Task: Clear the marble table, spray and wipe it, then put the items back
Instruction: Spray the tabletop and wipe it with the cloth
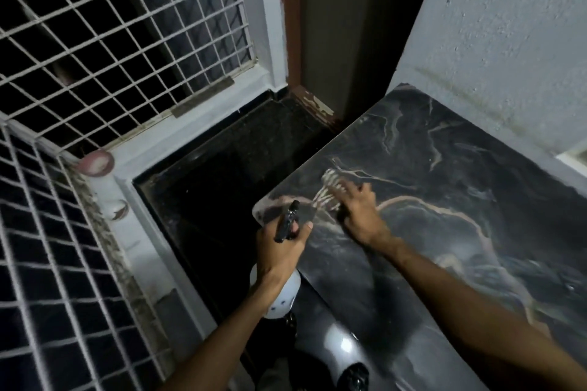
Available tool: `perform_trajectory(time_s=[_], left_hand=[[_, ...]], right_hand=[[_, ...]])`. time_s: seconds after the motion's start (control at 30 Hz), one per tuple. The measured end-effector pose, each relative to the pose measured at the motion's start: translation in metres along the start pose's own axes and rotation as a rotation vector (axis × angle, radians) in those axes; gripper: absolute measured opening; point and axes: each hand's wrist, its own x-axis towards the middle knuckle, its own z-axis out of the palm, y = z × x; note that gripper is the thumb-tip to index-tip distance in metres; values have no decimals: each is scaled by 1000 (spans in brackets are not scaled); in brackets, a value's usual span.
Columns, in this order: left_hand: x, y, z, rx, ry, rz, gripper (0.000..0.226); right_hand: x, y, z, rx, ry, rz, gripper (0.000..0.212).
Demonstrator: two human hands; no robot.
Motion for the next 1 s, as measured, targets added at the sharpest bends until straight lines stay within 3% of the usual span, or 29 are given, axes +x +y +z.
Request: perform_trajectory(time_s=[0.07, 0.13, 0.27, 0.47, 0.57, 0.7, 0.73, 0.83, 0.87, 0.97, 1.0], left_hand=[[-16, -6, 3, 0, -2, -40, 49], [-36, -9, 8, -21, -18, -158, 38], [-71, -8, 13, 4, 48, -261, 39], [-98, -11, 8, -60, 60, -271, 32], [-99, -16, 0, -36, 105, -213, 35], [-93, -26, -11, -51, 127, -215, 43], [-89, -29, -15, -58, 146, -209, 46], [-76, -36, -29, -73, 181, -208, 48], [-71, -40, -35, -72, 188, -207, 47], [-58, -42, -49, -66, 193, -219, 44], [-49, -45, -55, -66, 196, -226, 43]], right_hand=[[-6, 31, -14, 24, 66, 335, 74], [-24, 58, -24, 26, 58, 483, 62], [-62, 84, -30, 2, 88, 451, 54], [-62, 58, -28, 41, 67, 488, 53], [-64, 15, -12, 35, 39, 311, 68], [-66, -31, 10, 5, -124, -257, 83], [-49, -35, 10, 9, -131, -229, 83], [-2, -63, 9, 53, -63, 154, 75], [6, -81, 14, 27, -89, 87, 74], [6, -110, 30, -92, -212, -349, 77], [18, -110, 29, -96, -221, -341, 78]])
